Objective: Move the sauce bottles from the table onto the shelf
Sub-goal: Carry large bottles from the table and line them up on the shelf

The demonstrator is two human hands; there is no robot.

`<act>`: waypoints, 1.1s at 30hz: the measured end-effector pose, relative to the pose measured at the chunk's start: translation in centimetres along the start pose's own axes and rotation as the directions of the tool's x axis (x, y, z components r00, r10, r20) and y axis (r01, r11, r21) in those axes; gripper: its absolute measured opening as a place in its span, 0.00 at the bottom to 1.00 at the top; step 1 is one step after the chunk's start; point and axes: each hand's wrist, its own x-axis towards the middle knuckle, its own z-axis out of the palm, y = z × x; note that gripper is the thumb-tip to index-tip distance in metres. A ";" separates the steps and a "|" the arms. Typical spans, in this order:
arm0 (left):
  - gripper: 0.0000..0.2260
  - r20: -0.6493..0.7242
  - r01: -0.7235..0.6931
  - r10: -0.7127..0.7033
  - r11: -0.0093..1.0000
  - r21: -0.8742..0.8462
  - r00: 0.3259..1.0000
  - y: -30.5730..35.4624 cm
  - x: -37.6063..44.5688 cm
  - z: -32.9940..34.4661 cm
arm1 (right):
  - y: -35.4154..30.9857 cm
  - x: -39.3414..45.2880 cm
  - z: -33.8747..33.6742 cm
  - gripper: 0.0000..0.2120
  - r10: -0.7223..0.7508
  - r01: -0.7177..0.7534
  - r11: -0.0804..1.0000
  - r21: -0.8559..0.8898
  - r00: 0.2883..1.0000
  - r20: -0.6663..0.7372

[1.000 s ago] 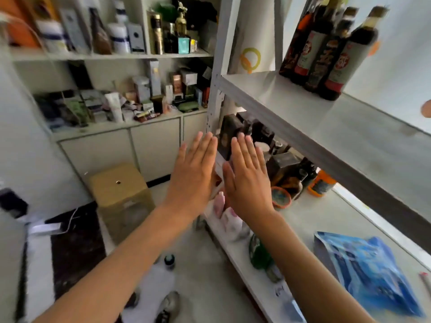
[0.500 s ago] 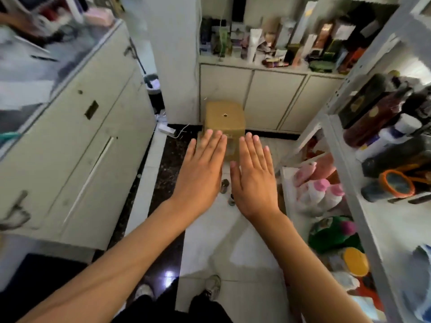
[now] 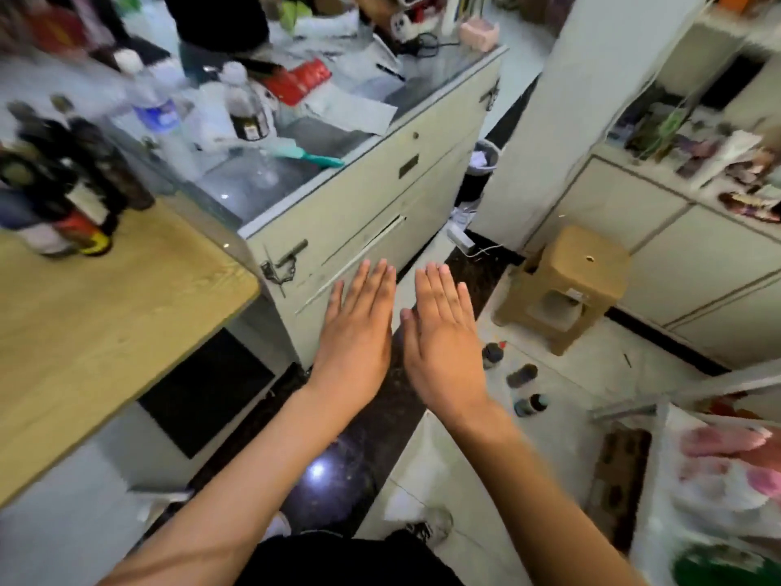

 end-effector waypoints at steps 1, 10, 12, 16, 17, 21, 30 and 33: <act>0.25 -0.010 0.049 -0.049 0.999 0.003 0.999 -2.3 -1.0 -0.9 | -2.4 0.5 1.3 0.26 -0.041 0.041 0.999 0.005 0.999 0.014; 0.25 -0.168 0.396 -0.399 0.917 -0.050 0.901 -20.8 -9.5 -8.8 | -22.1 4.4 10.9 0.26 -0.335 0.322 0.941 0.104 0.929 0.156; 0.26 -0.187 0.435 -0.439 0.898 -0.064 0.879 -23.0 -10.3 -9.9 | -24.6 5.1 12.2 0.27 -0.366 0.350 0.930 0.116 0.915 0.171; 0.26 -0.246 0.538 -0.534 0.841 -0.056 0.809 -29.6 -11.9 -13.1 | -31.8 7.0 15.8 0.26 -0.456 0.425 0.887 0.177 0.867 0.203; 0.26 -0.255 0.558 -0.554 0.827 -0.060 0.793 -30.8 -11.9 -13.7 | -33.0 7.5 16.5 0.26 -0.469 0.434 0.880 0.192 0.859 0.207; 0.25 -0.301 0.620 -0.616 0.779 -0.094 0.728 -35.3 -11.5 -16.1 | -37.6 10.0 19.2 0.26 -0.522 0.478 0.850 0.222 0.823 0.224; 0.23 -0.357 0.685 -0.709 0.696 -0.216 0.608 -45.9 -4.4 -16.6 | -42.0 19.8 28.8 0.26 -0.559 0.457 0.817 0.352 0.778 0.287; 0.23 -0.317 0.724 -0.769 0.634 -0.271 0.555 -50.7 -1.0 -16.2 | -42.9 24.5 33.1 0.26 -0.489 0.340 0.848 0.406 0.797 0.354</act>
